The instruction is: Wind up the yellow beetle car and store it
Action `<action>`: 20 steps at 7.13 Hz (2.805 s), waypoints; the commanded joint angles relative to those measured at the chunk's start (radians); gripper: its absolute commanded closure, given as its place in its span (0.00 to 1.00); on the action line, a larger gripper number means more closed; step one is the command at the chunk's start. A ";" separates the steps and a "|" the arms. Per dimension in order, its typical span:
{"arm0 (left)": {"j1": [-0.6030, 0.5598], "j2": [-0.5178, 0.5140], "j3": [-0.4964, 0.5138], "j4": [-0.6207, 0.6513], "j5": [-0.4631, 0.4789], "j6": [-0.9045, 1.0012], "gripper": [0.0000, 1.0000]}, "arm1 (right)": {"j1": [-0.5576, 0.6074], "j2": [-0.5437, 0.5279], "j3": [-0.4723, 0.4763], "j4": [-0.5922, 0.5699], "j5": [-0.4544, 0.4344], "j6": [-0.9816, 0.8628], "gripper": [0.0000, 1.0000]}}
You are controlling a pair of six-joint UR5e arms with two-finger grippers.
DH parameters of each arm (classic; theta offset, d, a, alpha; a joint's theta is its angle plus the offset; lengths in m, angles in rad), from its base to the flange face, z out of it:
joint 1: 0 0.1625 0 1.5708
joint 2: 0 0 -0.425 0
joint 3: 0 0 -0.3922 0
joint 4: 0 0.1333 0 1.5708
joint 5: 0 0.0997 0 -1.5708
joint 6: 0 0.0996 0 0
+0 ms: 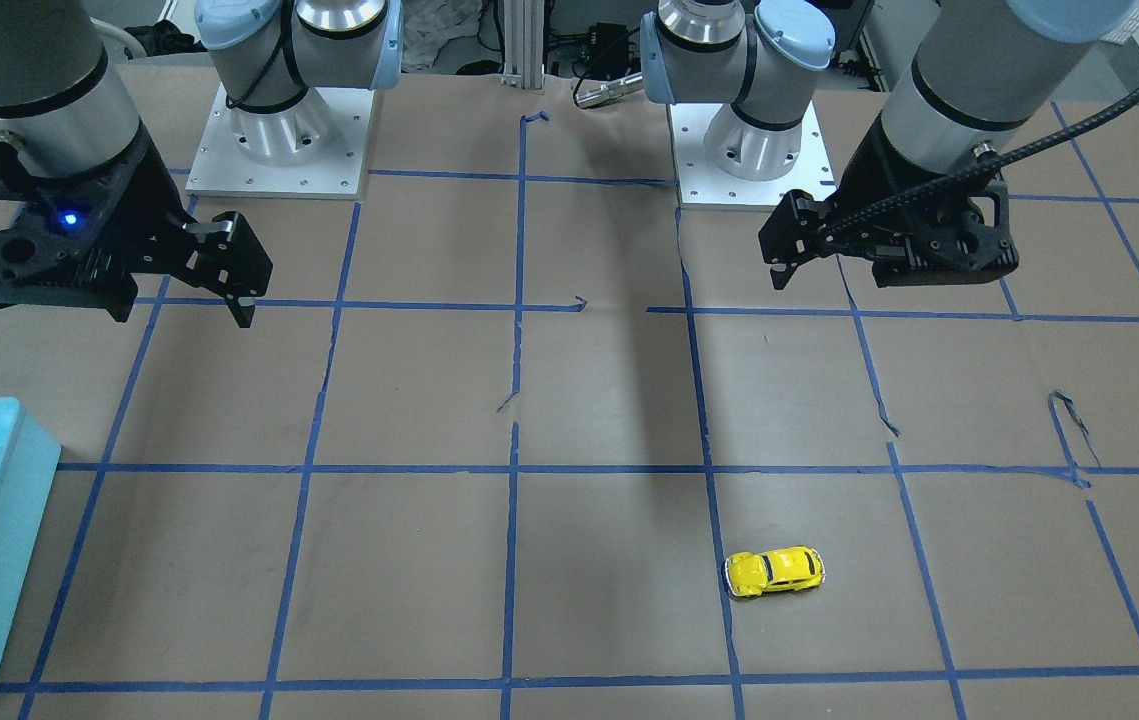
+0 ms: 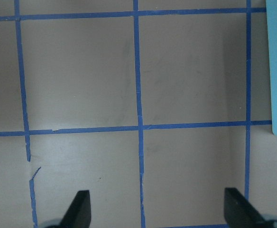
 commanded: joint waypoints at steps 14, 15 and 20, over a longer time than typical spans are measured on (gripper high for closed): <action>0.025 -0.402 -0.125 0.720 0.011 -1.335 0.00 | -0.008 -0.023 -0.074 0.066 0.021 -0.030 0.00; 0.025 -0.430 -0.110 0.730 0.013 -1.337 0.00 | -0.014 -0.021 -0.074 0.065 -0.009 -0.028 0.00; 0.025 -0.518 -0.105 0.730 0.015 -1.464 0.00 | -0.042 -0.040 -0.053 0.092 0.002 -0.017 0.00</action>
